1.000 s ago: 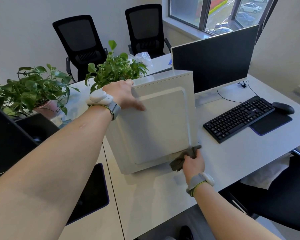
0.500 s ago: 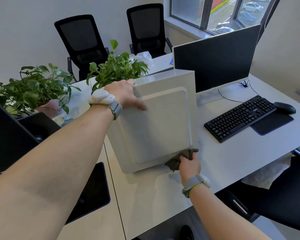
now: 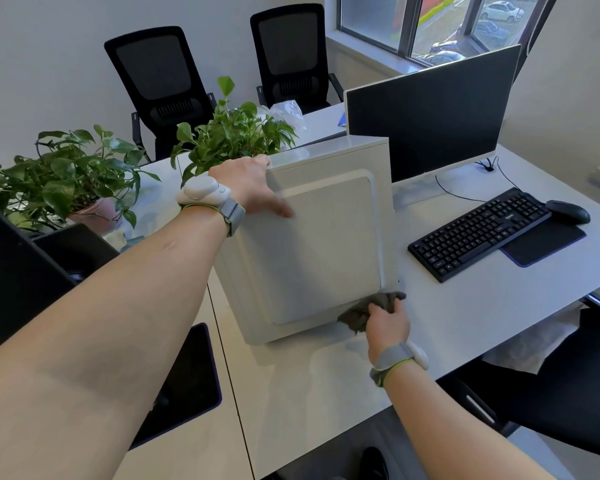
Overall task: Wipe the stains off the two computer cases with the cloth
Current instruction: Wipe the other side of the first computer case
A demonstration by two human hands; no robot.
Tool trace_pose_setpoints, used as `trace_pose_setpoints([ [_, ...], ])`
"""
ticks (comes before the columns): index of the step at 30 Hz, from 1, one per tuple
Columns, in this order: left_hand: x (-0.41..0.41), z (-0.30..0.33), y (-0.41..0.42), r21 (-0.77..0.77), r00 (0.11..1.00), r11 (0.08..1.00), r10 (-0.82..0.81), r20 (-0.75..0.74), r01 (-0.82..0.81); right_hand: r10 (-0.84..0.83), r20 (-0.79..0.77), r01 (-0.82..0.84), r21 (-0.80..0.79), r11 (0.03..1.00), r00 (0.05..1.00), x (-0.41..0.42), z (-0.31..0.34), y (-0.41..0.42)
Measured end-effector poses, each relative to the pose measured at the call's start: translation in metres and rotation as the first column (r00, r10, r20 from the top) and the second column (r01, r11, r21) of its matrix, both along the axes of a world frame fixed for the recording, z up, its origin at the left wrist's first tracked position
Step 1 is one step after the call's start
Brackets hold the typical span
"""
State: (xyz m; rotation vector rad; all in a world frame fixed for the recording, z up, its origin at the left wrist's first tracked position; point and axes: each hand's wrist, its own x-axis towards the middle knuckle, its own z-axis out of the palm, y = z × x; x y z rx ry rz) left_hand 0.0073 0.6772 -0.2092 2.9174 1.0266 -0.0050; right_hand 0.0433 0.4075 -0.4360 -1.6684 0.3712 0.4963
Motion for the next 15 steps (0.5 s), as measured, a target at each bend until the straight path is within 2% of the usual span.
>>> trace_pose_setpoints([
  [3,-0.001,0.0,0.0,0.002,1.0,1.0,0.004,0.006,-0.004,-0.01,-0.06,0.011,0.007,1.0,0.998,0.002,0.006,0.013],
  [6,-0.001,-0.001,0.0,0.018,1.0,1.0,-0.004,0.012,0.004,0.178,-0.083,-0.18,-0.014,0.984,0.981,-0.016,-0.007,0.019],
  [8,0.0,-0.003,0.001,0.026,1.0,1.0,-0.013,0.01,0.013,0.316,-0.156,-0.31,0.061,0.949,0.936,-0.027,-0.011,0.013],
  [9,0.0,-0.003,0.001,0.025,1.0,1.0,-0.014,0.01,0.014,0.32,-0.17,-0.31,0.085,0.947,0.932,-0.026,-0.01,0.009],
  [13,0.0,-0.003,0.003,0.015,1.0,1.0,-0.017,0.017,0.017,-0.012,-0.031,0.014,0.057,0.998,0.999,0.006,0.005,0.001],
  [15,0.001,-0.003,0.004,0.014,1.0,1.0,-0.017,0.018,0.017,-0.061,0.049,0.057,0.081,0.995,0.997,0.026,0.016,0.004],
])
